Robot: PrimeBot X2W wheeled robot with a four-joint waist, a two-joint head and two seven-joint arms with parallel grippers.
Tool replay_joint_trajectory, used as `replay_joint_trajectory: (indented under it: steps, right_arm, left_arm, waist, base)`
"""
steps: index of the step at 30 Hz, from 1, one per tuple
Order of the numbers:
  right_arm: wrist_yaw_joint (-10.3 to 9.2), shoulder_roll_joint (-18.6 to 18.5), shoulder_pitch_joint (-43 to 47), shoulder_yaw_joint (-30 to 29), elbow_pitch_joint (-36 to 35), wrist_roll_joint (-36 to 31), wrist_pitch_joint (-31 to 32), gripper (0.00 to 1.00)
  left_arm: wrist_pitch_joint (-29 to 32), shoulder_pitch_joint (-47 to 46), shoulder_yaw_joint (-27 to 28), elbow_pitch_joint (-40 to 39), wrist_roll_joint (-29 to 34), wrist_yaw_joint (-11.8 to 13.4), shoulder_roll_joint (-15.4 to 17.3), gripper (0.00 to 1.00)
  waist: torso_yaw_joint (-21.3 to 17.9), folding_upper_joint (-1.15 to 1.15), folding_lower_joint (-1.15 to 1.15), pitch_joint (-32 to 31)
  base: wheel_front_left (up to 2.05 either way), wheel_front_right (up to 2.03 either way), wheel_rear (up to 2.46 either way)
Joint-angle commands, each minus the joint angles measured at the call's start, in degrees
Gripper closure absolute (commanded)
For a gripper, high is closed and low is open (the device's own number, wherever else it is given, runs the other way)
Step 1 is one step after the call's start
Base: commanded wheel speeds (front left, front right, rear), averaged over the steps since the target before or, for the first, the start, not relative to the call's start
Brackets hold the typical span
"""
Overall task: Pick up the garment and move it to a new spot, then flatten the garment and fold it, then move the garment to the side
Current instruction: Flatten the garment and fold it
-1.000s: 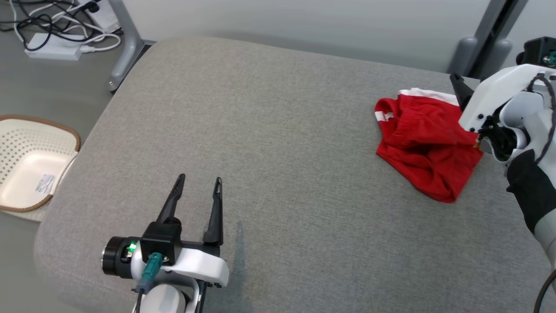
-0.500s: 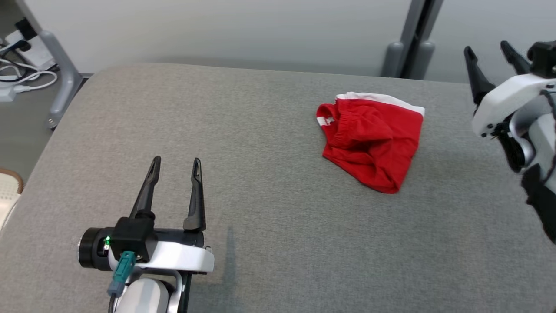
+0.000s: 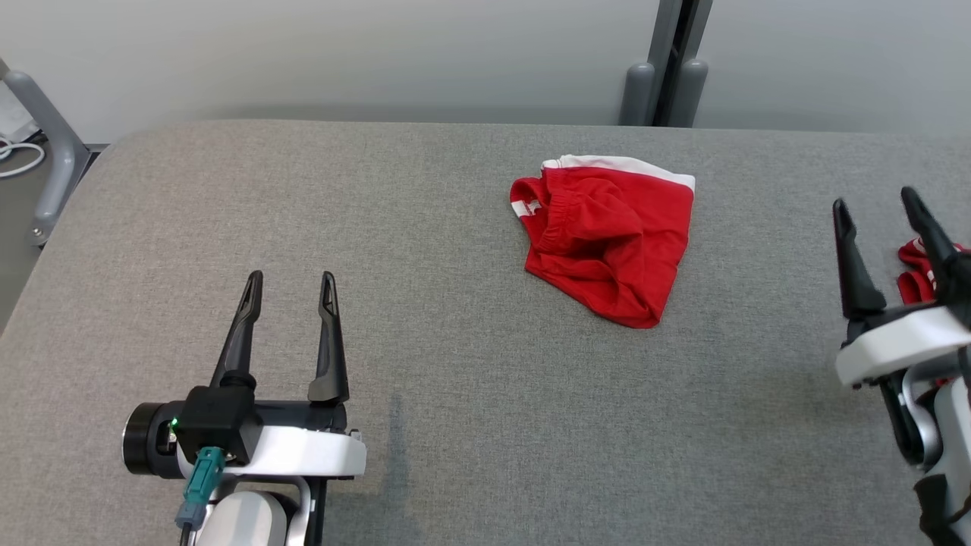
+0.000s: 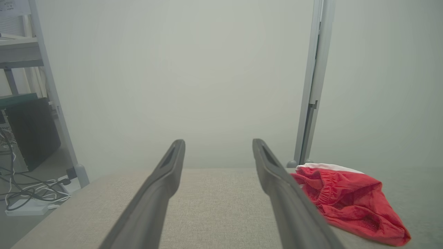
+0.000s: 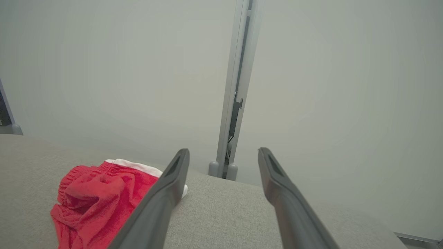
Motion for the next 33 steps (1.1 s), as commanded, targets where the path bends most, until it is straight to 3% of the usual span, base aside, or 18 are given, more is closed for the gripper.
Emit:
replay_joint_trajectory:
  steps: [1, 6, 16, 25, 33]
  right_arm:
    - [-0.01, 0.3, 0.9, -0.6, -0.9, -0.7, -0.2, 0.00]
    - [-0.01, 2.3, 4.4, -2.7, -3.3, -3.0, -0.2, 0.00]
    - [-0.01, 2.4, 5.0, -1.8, -3.2, -4.1, -0.2, 0.00]
    - [-0.01, -1.7, -2.2, 12.6, 1.9, -6.8, 2.1, 0.00]
    - [-0.02, -2.4, -12.0, 25.0, 10.7, -2.4, 8.8, 0.00]
  left_arm:
    - [-0.1, 0.4, 0.1, 0.0, 0.5, -0.3, 0.2, 0.00]
    - [-0.1, 0.9, 0.1, 0.3, 0.7, -0.9, 0.2, 0.00]
    - [-0.1, 0.6, -1.5, 0.9, 0.9, -1.5, 0.2, 0.00]
    - [-0.1, -0.7, -3.8, 1.5, -0.4, -1.1, 0.2, 0.00]
    - [-0.1, -1.6, -6.3, 2.0, -1.2, -0.2, 0.2, 0.00]
  waist:
    - [-0.1, -0.01, 0.00, 0.0]
    - [-0.1, -0.01, 0.00, -0.2]
    - [2.1, -0.01, 0.00, 0.4]
    - [5.7, -0.01, 0.00, 2.9]
    - [10.3, -0.01, 0.00, 4.4]
  base:
    - [0.00, 0.00, 0.00]
    - [0.00, 0.00, 0.00]
    - [0.00, 0.00, 0.00]
    - [0.00, 0.00, 0.00]
    - [0.00, 0.00, 0.00]
